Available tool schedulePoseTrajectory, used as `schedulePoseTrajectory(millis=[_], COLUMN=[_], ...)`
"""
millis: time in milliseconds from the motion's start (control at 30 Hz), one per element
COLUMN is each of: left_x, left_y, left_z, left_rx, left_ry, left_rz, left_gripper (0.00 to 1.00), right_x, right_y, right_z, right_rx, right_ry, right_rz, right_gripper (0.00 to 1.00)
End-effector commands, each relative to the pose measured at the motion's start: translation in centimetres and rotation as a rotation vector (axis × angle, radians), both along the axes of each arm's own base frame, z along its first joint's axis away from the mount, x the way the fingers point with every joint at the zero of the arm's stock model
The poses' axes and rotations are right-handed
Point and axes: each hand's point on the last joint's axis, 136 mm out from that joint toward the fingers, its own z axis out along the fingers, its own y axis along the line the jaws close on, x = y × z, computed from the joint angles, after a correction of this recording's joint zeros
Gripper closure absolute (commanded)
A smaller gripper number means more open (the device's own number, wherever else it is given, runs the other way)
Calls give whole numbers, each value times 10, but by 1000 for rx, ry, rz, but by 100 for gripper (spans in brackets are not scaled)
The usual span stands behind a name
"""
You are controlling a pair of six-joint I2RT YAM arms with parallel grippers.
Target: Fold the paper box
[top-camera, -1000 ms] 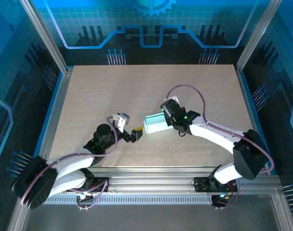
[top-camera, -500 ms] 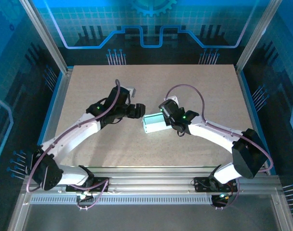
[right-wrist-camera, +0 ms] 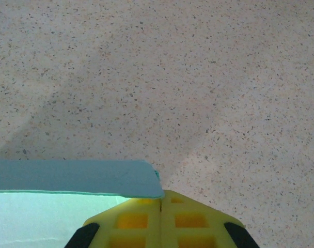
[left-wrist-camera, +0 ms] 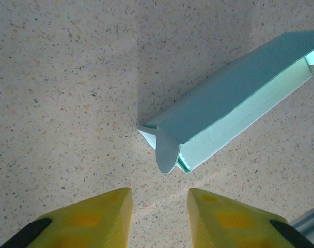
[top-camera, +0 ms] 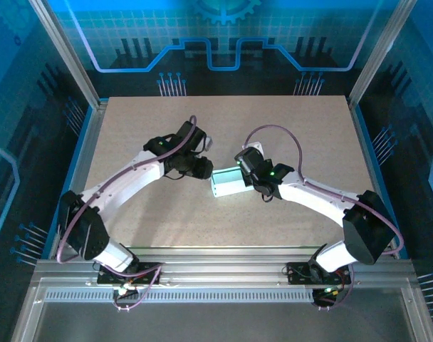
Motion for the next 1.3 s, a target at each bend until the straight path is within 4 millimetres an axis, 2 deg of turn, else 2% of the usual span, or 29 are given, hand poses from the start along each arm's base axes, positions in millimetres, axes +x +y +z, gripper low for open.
schedulePoseTrajectory(millis=[0, 300, 467, 833, 1267], left_x=[-4, 4, 8, 16, 25], left_y=[-8, -17, -21, -18, -34], left_z=[-6, -27, -30, -28, -18], left_rx=[8, 46, 55, 87, 34], left_ry=[55, 108, 123, 151, 232], left_rz=[-26, -12, -2, 98, 112], left_gripper=[68, 78, 86, 95, 100], right_x=[-4, -7, -7, -7, -8], right_y=[3, 3, 3, 4, 7], right_z=[-8, -11, -12, -12, -11], right_rx=[-2, 10, 11, 13, 5], right_ry=[27, 33, 34, 35, 20], right_rz=[13, 13, 11, 14, 22], right_gripper=[100, 100, 100, 100, 100])
